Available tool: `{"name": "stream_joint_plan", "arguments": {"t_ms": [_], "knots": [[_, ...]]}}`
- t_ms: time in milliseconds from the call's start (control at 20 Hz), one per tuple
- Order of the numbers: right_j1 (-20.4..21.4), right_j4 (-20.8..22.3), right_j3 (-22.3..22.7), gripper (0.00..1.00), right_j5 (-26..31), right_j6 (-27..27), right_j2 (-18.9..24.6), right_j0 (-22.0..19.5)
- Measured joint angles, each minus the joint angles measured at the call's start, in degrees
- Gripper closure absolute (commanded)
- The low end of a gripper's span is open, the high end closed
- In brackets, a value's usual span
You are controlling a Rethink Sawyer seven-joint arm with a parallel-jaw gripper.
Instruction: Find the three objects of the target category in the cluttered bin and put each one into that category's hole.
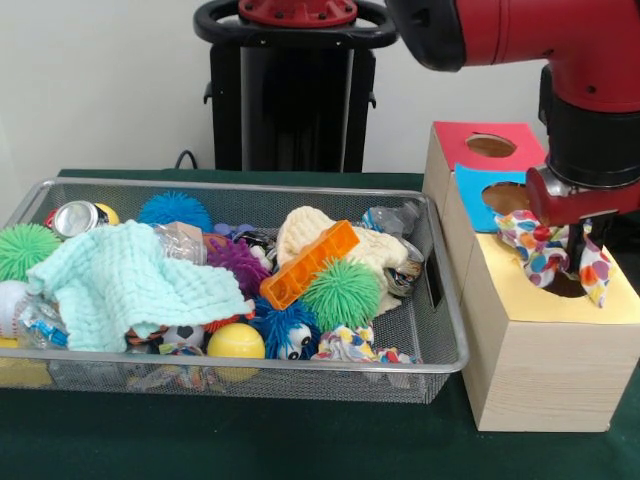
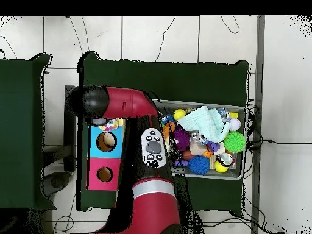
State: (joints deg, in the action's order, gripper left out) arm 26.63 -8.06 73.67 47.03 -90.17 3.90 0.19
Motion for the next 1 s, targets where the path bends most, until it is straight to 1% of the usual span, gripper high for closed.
{"name": "stream_joint_plan", "arguments": {"t_ms": [150, 250, 350, 550, 750, 1000], "knots": [[-0.1, 0.0, -0.5, 1.00, -0.7, 0.0, -2.2, 1.6], [-0.2, 0.4, -0.9, 1.00, -1.6, 0.0, -4.5, 3.4], [-0.2, 0.6, -1.0, 1.00, -2.0, 0.0, -5.5, 4.2], [-0.8, 1.8, -1.1, 1.00, -4.1, -0.3, -9.9, 6.9], [-1.4, 1.9, -1.4, 1.00, -5.4, -0.5, -12.1, 7.9], [-2.1, 1.8, -1.6, 1.00, -6.8, -0.5, -12.4, 7.7]]}}
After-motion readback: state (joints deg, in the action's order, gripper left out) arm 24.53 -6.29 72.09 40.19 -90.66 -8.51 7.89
